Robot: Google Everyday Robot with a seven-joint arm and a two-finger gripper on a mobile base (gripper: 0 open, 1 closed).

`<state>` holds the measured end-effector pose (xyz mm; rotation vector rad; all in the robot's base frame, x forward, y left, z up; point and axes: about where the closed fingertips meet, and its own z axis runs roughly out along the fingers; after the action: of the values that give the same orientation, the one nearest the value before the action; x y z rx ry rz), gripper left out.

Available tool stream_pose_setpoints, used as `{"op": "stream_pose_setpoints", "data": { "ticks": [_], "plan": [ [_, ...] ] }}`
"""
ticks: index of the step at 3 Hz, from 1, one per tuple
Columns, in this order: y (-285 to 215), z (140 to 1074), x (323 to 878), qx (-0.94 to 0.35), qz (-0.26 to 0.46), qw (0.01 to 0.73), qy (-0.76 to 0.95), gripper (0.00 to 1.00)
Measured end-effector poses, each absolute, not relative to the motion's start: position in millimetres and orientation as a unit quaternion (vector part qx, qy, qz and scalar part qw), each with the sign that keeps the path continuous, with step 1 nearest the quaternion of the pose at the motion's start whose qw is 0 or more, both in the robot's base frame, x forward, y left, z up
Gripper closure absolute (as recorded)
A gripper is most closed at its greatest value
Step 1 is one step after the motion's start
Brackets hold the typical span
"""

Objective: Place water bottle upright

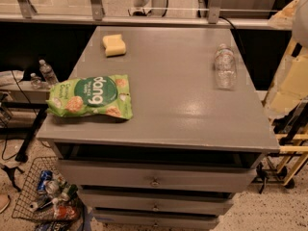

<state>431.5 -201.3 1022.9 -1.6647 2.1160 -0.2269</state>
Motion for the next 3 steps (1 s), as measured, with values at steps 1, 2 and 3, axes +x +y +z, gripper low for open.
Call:
{"op": "stream_pose_setpoints", "data": {
  "ticks": [1, 2, 3],
  "plan": [
    [-201, 1025, 432, -0.601, -0.083, 0.22, 0.764, 0.0],
    [-195, 1025, 455, -0.583, -0.091, 0.213, 0.779, 0.0],
    [-188, 1022, 508, -0.537, -0.111, 0.195, 0.813, 0.0]
  ]
}}
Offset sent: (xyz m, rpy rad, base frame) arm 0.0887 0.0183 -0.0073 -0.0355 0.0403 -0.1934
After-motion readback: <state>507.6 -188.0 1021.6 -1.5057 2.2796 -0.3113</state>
